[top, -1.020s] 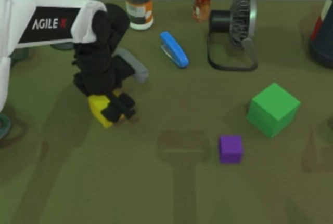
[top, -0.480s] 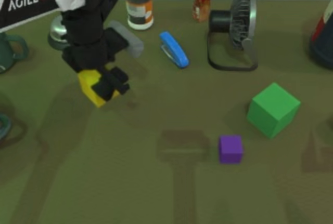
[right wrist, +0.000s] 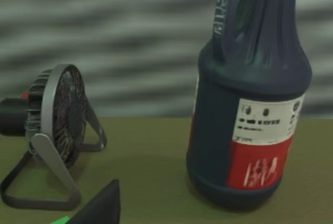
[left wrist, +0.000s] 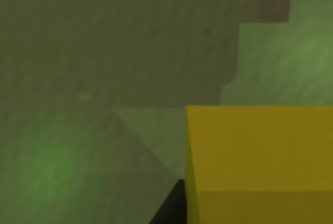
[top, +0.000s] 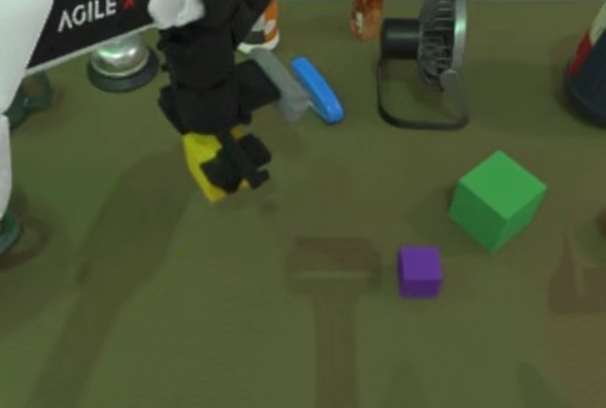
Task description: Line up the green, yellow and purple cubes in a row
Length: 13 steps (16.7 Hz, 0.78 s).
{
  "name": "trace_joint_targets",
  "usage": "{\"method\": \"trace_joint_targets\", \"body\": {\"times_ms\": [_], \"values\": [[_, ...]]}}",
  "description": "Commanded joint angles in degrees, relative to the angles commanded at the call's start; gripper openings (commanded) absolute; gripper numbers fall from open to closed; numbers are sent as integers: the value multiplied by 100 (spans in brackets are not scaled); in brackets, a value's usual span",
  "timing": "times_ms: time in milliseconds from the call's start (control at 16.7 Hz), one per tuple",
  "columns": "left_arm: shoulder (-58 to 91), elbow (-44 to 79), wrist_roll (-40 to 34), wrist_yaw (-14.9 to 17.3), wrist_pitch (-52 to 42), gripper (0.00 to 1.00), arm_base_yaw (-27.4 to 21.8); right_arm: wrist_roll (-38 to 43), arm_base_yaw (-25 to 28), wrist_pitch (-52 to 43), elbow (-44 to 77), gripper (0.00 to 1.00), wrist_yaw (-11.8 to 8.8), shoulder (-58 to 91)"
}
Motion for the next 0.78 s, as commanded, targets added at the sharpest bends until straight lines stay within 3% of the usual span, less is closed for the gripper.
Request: {"method": "trace_joint_targets", "body": {"times_ms": [420, 780], "values": [[63, 430, 1063, 16, -379, 0, -1685, 0, 0, 0, 0, 100, 0, 0], [49, 459, 1176, 13, -395, 0, -1829, 0, 0, 0, 0, 100, 0, 0]]}}
